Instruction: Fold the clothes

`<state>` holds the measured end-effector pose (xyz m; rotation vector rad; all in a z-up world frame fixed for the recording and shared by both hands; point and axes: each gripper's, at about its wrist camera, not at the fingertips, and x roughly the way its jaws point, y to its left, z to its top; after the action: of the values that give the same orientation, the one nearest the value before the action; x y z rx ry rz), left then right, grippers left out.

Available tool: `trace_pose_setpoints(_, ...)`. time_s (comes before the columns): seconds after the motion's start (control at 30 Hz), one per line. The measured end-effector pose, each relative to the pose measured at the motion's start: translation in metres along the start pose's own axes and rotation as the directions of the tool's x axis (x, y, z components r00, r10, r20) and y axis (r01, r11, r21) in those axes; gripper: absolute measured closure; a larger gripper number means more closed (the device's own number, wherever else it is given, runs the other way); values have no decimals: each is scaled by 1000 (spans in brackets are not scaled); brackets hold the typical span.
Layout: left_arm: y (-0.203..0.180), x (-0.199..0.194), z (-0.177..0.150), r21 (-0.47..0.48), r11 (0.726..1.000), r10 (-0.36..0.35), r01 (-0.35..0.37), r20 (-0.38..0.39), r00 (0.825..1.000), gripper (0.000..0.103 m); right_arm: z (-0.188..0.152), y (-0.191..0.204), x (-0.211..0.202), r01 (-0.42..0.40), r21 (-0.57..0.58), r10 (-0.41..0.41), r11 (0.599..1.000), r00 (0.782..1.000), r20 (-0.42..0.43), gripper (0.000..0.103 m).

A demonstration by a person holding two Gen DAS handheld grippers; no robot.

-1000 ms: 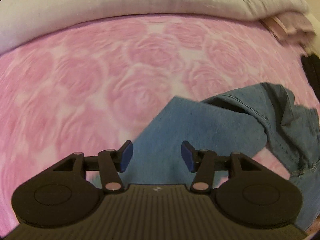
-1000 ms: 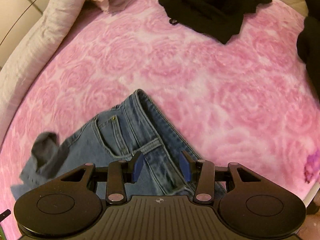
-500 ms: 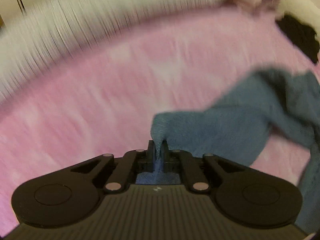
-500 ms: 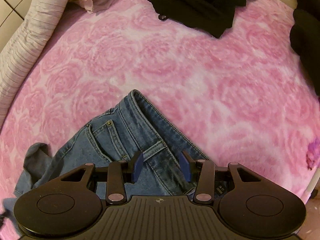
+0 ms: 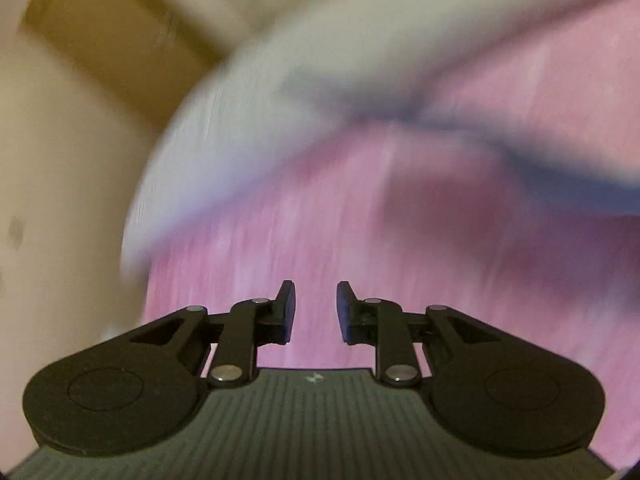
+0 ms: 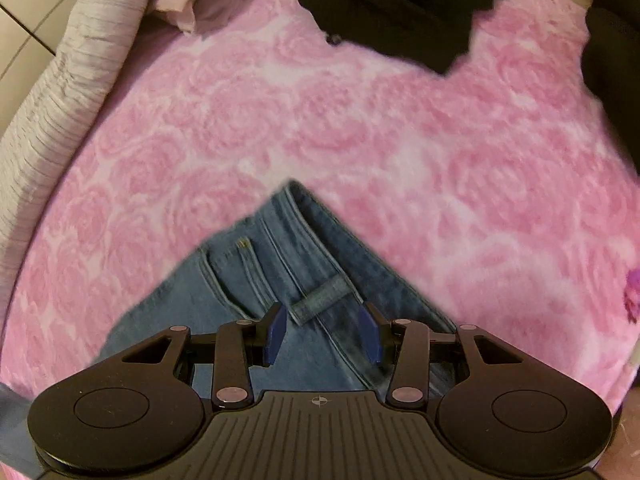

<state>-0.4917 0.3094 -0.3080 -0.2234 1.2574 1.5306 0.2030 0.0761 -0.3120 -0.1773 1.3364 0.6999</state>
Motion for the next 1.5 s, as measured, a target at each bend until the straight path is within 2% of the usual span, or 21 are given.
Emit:
trace_pose_setpoints(0.07,4,3,-33,-120,993,-36,22,-116,993,82,-8,-7,0,15,0,-15,1000,1000,-15,59)
trace_pose_setpoints(0.17,-6,-22,-69,-287,950,-174,122,-162,971,82,-17,-19,-5,38,-2,-38,999,999,-22,59)
trace_pose_setpoints(0.27,-25,-53,-78,-378,891,-323,252,-137,936,82,-26,-28,-11,63,-1,-63,998,998,-26,59)
trace_pose_setpoints(0.37,-45,-75,-76,-443,822,-442,359,-96,892,82,-33,-29,-24,53,-11,-53,999,998,-15,59)
trace_pose_setpoints(0.4,-49,-77,-73,-459,804,-463,378,-85,882,82,-36,-29,-28,49,-20,-50,999,999,-9,59)
trace_pose_setpoints(0.57,-48,-82,-58,-530,732,-517,429,-20,856,80,-51,-27,-50,58,-86,-55,995,998,29,59)
trace_pose_setpoints(0.63,-43,-86,-56,-538,717,-529,445,-2,849,80,-58,-30,-55,68,-96,-64,993,997,38,59)
trace_pose_setpoints(0.77,-38,-91,-52,-542,704,-539,459,13,842,80,-64,-33,-62,57,-118,-50,991,997,60,59)
trace_pose_setpoints(0.83,-41,-90,-46,-557,684,-552,471,26,833,80,-64,-32,-64,43,-149,-32,988,997,74,59)
trace_pose_setpoints(0.9,-48,-93,-38,-568,661,-566,490,50,823,80,-59,-31,-62,26,-191,-10,981,997,82,59)
trace_pose_setpoints(1.07,-78,-106,-16,-578,627,-580,523,103,808,80,-38,-26,-50,-22,-319,52,948,995,86,59)
trace_pose_setpoints(1.2,-105,-118,-8,-624,593,-568,508,123,814,80,-5,-31,-13,-84,-411,110,908,993,42,59)
trace_pose_setpoints(1.3,-128,-129,-5,-655,577,-560,488,118,820,80,24,-31,18,-165,-469,182,868,983,-10,59)
trace_pose_setpoints(1.37,-142,-137,-3,-661,580,-556,477,106,824,80,45,-29,37,-220,-497,226,840,973,-48,58)
trace_pose_setpoints(1.5,-159,-149,-3,-668,594,-539,448,83,838,80,75,-27,72,-299,-480,277,825,954,-118,41)
